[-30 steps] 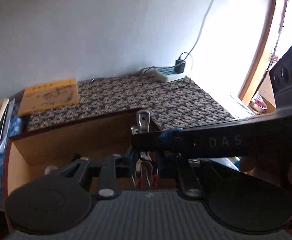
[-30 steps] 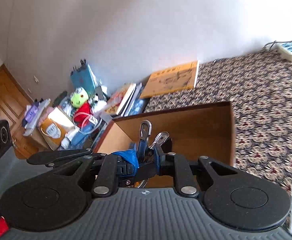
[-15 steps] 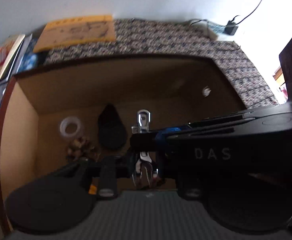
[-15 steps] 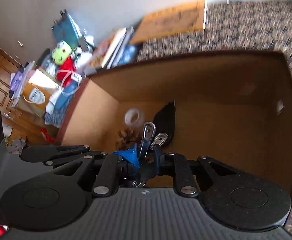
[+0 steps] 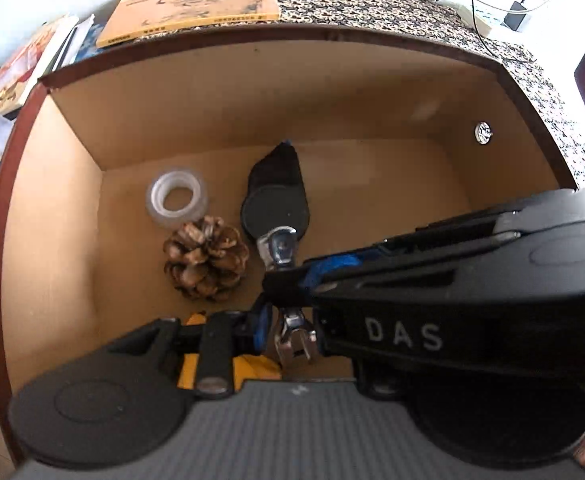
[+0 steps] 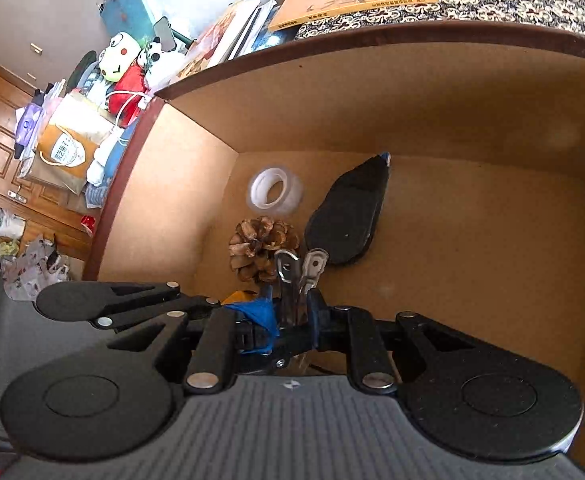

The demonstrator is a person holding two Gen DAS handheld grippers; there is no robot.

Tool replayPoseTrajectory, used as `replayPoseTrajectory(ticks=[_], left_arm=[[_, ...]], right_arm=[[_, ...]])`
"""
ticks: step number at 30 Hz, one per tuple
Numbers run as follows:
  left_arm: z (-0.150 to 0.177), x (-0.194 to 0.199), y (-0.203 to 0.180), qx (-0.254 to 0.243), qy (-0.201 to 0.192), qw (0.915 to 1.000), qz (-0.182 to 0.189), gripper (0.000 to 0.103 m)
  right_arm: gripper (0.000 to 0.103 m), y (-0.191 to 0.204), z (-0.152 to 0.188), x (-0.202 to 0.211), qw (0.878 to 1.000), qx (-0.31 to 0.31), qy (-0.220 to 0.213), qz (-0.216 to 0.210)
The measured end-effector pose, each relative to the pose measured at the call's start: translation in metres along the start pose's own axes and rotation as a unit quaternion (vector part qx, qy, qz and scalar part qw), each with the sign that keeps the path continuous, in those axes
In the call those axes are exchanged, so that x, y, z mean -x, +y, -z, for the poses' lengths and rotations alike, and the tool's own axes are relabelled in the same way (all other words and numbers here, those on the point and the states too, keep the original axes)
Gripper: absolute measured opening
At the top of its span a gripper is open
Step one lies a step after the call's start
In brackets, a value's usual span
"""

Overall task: Organize rigid objects
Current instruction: 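Lower the metal clip with the right tool into the box beside the black pouch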

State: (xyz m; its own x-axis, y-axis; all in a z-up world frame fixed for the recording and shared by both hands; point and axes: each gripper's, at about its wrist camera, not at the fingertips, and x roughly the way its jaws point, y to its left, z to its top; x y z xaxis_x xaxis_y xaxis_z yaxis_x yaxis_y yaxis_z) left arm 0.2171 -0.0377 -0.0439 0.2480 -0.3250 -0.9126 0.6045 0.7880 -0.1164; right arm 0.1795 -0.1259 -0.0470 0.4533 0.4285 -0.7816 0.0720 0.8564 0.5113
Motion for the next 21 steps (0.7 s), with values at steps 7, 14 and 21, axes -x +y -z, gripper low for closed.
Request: replayPoseTrajectory(ticks=[7, 14, 21], left_arm=[[0.004, 0.006, -0.006, -0.006, -0.026, 0.9993, -0.027, 0.016], [0.005, 0.005, -0.006, -0.001, -0.030, 0.9989, -0.037, 0.017], [0.006, 0.007, -0.005, 0.005, -0.038, 0.9986, -0.035, 0.019]], right_arm=[[0.005, -0.010, 0.001, 0.003, 1.000, -0.004, -0.014, 0.017], [0.006, -0.011, 0.002, 0.002, 0.999, -0.012, -0.021, 0.028], [0.007, -0.011, 0.003, 0.004, 0.999, -0.017, -0.027, 0.035]])
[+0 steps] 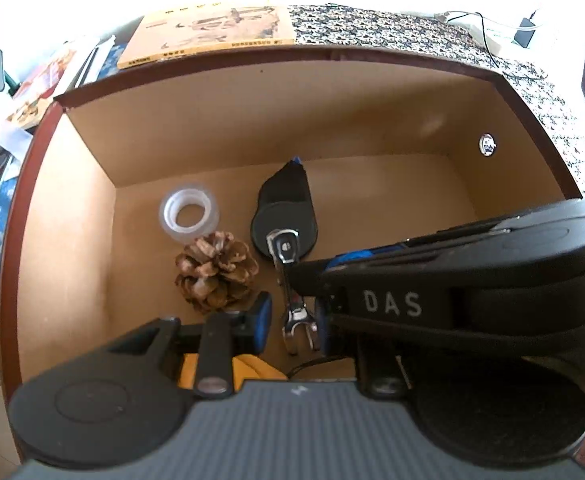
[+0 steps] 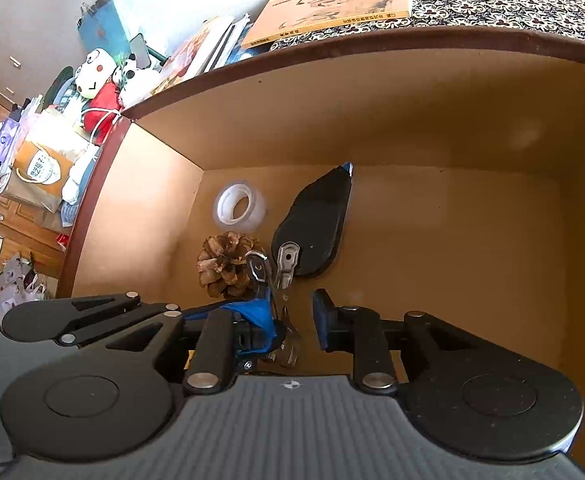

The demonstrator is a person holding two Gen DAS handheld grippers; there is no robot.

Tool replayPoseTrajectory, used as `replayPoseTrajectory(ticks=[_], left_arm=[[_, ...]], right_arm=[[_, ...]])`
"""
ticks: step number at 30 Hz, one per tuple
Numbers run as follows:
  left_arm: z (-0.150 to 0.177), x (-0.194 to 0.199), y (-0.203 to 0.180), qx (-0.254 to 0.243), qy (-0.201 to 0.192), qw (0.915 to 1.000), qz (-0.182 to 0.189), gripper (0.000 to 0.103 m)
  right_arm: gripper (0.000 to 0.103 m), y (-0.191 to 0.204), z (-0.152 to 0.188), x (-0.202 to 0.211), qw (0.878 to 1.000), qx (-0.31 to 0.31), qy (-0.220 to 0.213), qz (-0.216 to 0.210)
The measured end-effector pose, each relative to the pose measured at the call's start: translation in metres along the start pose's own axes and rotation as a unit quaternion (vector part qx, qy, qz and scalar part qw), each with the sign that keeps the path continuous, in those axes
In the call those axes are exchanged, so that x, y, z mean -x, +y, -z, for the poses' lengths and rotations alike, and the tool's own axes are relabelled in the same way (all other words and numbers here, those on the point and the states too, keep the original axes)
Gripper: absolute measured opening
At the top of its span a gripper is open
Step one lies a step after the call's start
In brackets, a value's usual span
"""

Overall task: Organize rigid objects
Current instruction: 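Lower the metal clip with the right tool into the box beside the black pouch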

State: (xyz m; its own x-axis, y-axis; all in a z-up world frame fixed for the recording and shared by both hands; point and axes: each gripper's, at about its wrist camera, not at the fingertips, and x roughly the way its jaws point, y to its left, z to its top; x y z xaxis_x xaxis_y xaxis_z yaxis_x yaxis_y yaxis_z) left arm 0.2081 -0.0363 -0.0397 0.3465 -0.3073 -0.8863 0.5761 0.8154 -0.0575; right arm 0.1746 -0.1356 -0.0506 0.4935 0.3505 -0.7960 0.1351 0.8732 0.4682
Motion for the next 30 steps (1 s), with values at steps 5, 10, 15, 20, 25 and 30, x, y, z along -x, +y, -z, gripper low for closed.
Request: replayPoseTrajectory(ticks=[5, 10, 15, 20, 25, 30], left_arm=[[0.0006, 0.0016, -0.0025, -0.006, -0.007, 0.9999, -0.011, 0.025], [0.0005, 0.0026, -0.0058, -0.019, -0.014, 0.9996, -0.017, 0.030], [-0.0004, 0.0033, -0.0047, -0.018, -0.016, 0.9996, -0.011, 0.030], [0.0006, 0.0042, -0.0045, -0.021, -0.019, 0.9996, -0.006, 0.030], [0.0008, 0.0046, -0.0053, -0.026, -0.021, 0.9994, -0.006, 0.032], [0.0002, 0.0070, -0.0059, -0.027, -0.029, 0.9992, -0.007, 0.041]], right_arm=[[0.007, -0.0004, -0.0009, -0.0010, 1.000, -0.005, -0.002, 0.008], [0.007, -0.0004, -0.0010, -0.0013, 1.000, -0.008, -0.003, 0.013], [0.007, -0.0007, -0.0013, -0.0017, 1.000, -0.012, -0.006, 0.020], [0.007, -0.0009, -0.0017, -0.0025, 0.999, -0.016, -0.008, 0.028], [0.008, -0.0019, -0.0021, -0.0035, 0.999, -0.019, -0.009, 0.033], [0.008, -0.0023, -0.0014, -0.0020, 0.999, -0.020, -0.015, 0.030]])
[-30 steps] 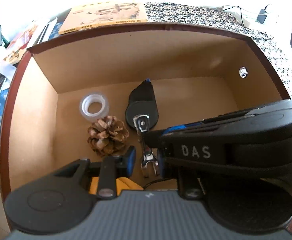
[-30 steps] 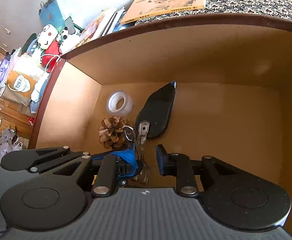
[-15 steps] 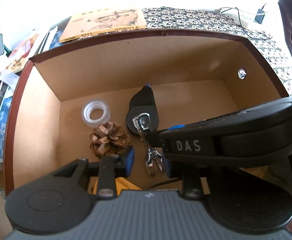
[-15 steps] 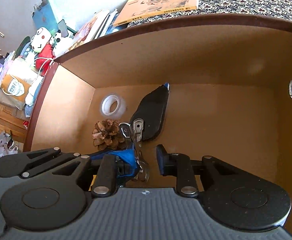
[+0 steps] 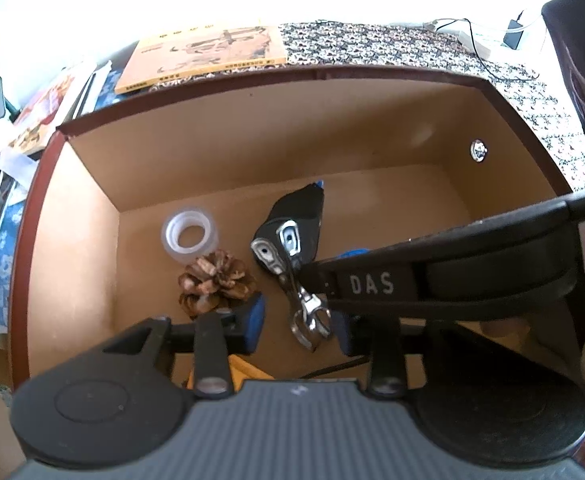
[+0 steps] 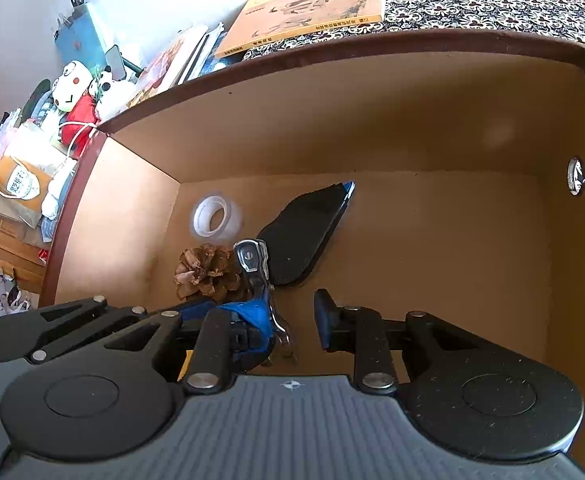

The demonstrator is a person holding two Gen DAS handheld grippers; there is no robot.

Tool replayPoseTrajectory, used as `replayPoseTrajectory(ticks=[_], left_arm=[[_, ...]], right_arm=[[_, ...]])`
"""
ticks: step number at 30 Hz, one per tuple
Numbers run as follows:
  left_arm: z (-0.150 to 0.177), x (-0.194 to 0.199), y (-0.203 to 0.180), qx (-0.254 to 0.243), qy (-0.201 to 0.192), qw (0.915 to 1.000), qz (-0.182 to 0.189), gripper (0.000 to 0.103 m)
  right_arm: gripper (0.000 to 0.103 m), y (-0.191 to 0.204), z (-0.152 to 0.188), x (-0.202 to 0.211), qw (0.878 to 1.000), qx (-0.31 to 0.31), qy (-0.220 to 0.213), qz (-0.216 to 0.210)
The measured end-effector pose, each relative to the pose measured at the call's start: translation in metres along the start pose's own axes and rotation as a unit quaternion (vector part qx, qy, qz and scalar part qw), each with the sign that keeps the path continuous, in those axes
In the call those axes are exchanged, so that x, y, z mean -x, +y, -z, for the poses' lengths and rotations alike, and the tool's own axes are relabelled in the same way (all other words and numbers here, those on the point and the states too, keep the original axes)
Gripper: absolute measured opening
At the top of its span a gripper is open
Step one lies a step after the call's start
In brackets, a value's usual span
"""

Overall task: Organize rigid objects
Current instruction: 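Lower the metal clip with the right tool into the box beside the black pouch, then open the right tool to release the metal clip onto the box floor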

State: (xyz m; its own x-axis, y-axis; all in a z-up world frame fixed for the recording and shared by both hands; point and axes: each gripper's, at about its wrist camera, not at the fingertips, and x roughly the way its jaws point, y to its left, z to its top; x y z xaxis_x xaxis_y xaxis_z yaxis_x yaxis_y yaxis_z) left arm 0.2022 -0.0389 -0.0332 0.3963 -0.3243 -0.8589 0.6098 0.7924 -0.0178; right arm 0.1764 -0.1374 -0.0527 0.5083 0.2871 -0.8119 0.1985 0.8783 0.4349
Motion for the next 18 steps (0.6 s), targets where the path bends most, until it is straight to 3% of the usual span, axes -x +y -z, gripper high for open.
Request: replayPoseTrajectory(ticks=[7, 11, 18], left_arm=[[-0.003, -0.002, 0.001, -0.016, -0.003, 0.9999, -0.005, 0.049], [-0.002, -0.003, -0.001, -0.039, -0.012, 0.9988, -0.025, 0.059], [-0.005, -0.012, 0.008, -0.016, 0.000, 0.9998, -0.014, 0.059]], right_arm=[[0.008, 0.000, 0.000, 0.002, 1.000, -0.003, -0.007, -0.002], [0.009, 0.000, 0.002, 0.003, 1.000, -0.004, -0.011, -0.001], [0.009, -0.002, 0.002, 0.004, 1.000, -0.009, -0.016, 0.005]])
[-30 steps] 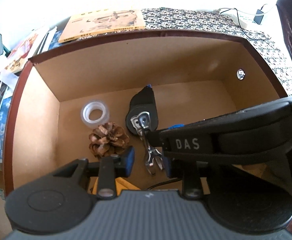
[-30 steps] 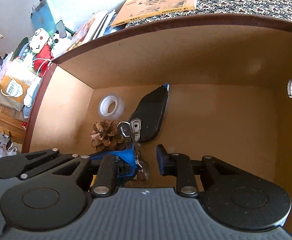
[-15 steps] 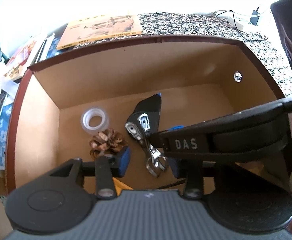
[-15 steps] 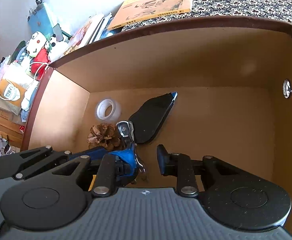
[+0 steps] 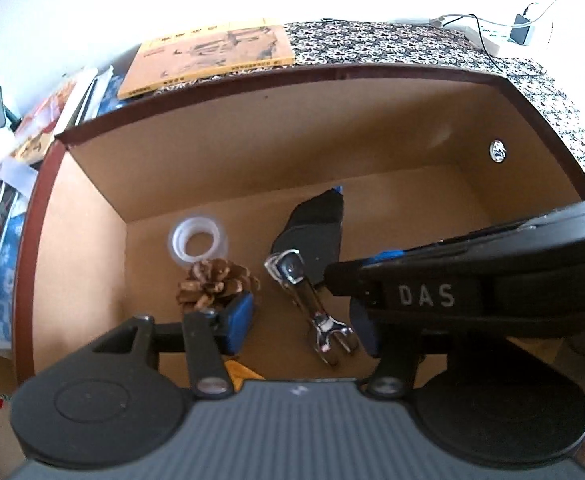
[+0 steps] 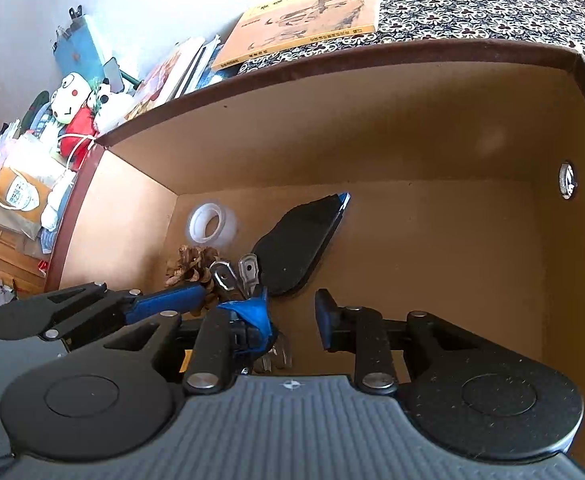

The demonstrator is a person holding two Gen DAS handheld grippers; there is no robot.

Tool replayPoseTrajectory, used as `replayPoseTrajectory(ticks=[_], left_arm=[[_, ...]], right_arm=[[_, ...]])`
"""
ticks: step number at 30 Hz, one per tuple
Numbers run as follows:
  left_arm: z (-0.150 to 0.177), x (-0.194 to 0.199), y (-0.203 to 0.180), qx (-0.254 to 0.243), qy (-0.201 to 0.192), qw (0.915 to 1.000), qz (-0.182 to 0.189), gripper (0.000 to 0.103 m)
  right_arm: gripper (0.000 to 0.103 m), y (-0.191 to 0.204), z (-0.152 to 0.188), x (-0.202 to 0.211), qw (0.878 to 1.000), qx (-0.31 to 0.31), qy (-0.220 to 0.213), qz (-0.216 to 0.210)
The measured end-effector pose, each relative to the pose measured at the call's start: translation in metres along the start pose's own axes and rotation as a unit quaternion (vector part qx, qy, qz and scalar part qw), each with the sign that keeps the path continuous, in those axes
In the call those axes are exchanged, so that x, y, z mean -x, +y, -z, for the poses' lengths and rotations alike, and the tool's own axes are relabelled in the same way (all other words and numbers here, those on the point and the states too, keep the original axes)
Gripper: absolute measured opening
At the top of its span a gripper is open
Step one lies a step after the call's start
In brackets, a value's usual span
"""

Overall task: Organize rigid objects
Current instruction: 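Open the right tool to release the metal clip onto the box floor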

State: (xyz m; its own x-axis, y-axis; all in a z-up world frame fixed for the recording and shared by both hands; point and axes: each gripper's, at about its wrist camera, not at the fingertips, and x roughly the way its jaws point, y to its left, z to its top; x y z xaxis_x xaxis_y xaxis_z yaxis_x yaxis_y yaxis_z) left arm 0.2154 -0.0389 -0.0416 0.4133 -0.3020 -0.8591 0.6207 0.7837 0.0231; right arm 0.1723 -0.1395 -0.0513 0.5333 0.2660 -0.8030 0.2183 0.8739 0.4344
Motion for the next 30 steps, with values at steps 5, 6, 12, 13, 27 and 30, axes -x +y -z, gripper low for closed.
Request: replayPoseTrajectory(ticks=[5, 6, 12, 13, 27, 30], left_arm=[[0.0017, -0.0005, -0.0025, -0.010, -0.005, 0.9999, -0.003, 0.061], [0.0013, -0.0006, -0.0020, -0.009, -0.003, 1.0000, -0.002, 0.062], [0.0011, -0.0017, 0.0007, 0.001, 0.001, 1.0000, -0.001, 0.063], [0.0014, -0.0015, 0.0011, 0.003, 0.001, 1.0000, -0.001, 0.063], [0.0014, -0.0009, 0.0004, 0.005, -0.005, 0.9999, -0.009, 0.064], [0.0007, -0.0005, 0.0007, 0.008, -0.004, 0.9999, -0.011, 0.064]], right_arm=[[0.009, 0.0002, 0.0010, 0.0007, 1.000, 0.000, -0.003, 0.007], [0.009, -0.0001, 0.0007, 0.0005, 1.000, -0.001, -0.003, 0.010], [0.009, -0.0003, 0.0005, -0.0003, 1.000, -0.003, -0.003, 0.024], [0.009, -0.0002, 0.0007, -0.0003, 1.000, -0.002, -0.004, 0.028], [0.009, -0.0010, -0.0002, -0.0026, 0.999, -0.005, 0.001, 0.053], [0.009, -0.0010, -0.0005, -0.0034, 0.998, -0.005, 0.003, 0.058]])
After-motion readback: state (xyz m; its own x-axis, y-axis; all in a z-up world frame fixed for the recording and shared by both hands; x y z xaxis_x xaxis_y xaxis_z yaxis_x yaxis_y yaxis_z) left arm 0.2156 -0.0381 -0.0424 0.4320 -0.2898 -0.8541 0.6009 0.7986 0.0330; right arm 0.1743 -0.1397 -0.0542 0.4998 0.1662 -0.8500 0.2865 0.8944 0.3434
